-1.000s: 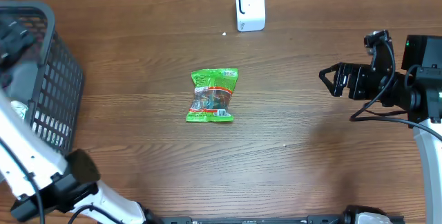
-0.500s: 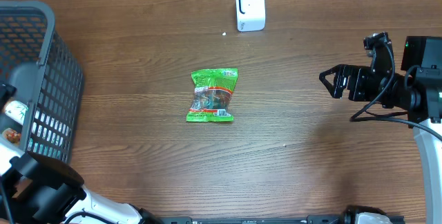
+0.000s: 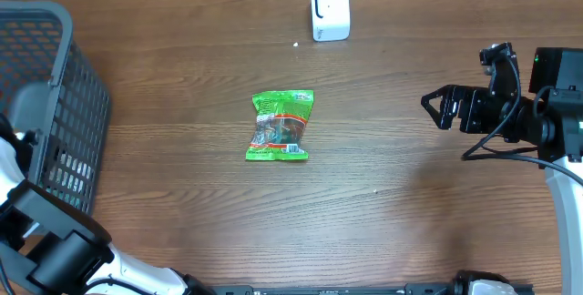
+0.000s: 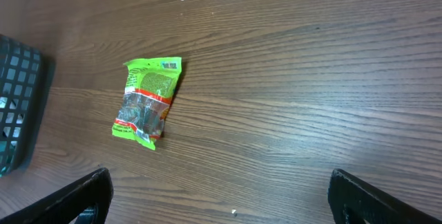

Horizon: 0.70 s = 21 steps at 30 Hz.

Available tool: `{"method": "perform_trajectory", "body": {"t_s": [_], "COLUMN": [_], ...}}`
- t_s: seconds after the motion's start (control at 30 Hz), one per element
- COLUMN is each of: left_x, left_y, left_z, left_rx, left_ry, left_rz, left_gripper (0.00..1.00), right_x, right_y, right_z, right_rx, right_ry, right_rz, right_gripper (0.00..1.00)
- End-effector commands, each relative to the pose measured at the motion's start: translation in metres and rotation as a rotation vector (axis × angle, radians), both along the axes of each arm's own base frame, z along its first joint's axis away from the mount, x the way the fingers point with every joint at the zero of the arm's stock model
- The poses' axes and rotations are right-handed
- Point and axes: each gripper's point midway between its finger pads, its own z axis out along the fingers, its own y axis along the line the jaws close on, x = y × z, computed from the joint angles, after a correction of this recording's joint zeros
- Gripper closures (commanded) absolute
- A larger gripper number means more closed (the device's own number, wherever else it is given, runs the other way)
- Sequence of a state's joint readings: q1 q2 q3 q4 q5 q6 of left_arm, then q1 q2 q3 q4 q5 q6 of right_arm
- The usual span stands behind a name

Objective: Scan the item barcode
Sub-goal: 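Move the left gripper back into the basket, then grasp the white bamboo-print tube with the left gripper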

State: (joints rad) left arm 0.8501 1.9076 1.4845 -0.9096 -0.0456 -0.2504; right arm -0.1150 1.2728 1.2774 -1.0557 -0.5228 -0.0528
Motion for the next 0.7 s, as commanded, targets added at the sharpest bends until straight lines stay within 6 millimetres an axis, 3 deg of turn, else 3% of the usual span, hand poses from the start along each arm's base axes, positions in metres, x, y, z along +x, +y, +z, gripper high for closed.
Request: {"method": "perform_trajectory", "body": {"t_s": [0.0, 0.3, 0.53, 0.57, 0.6, 0.67], "left_x": [0.002, 0.014, 0.004, 0.003, 0.003, 0.003], "left_y": [-0.010, -0.008, -0.002, -0.001, -0.001, -0.001], "left_z": [-0.019, -0.047, -0.057, -0.058, -0.058, -0.058], "left_rx": [0.017, 0.091, 0.137, 0.137, 0.137, 0.138], "left_ry": [0.018, -0.033, 0.007, 0.011, 0.012, 0.012], "left_rz": [-0.071, -0.109, -0.077, -0.077, -0.076, -0.076], "left_gripper": [0.20, 0.19, 0.20, 0.22, 0.33, 0.63], "right_x": [0.003, 0.002, 0.002, 0.002, 0.002, 0.002], "right_y": [0.000, 0.001, 0.001, 0.001, 0.001, 0.001], "right_z": [0.010, 0.009, 0.009, 0.009, 0.009, 0.009], "right_rx": [-0.010, -0.009, -0.009, -0.008, -0.009, -0.008], "right_ry": [-0.035, -0.027, -0.025, -0.025, -0.025, -0.025], "right_rz": [0.008, 0.008, 0.008, 0.008, 0.008, 0.008], "right_gripper": [0.00, 0.00, 0.00, 0.00, 0.00, 0.00]}}
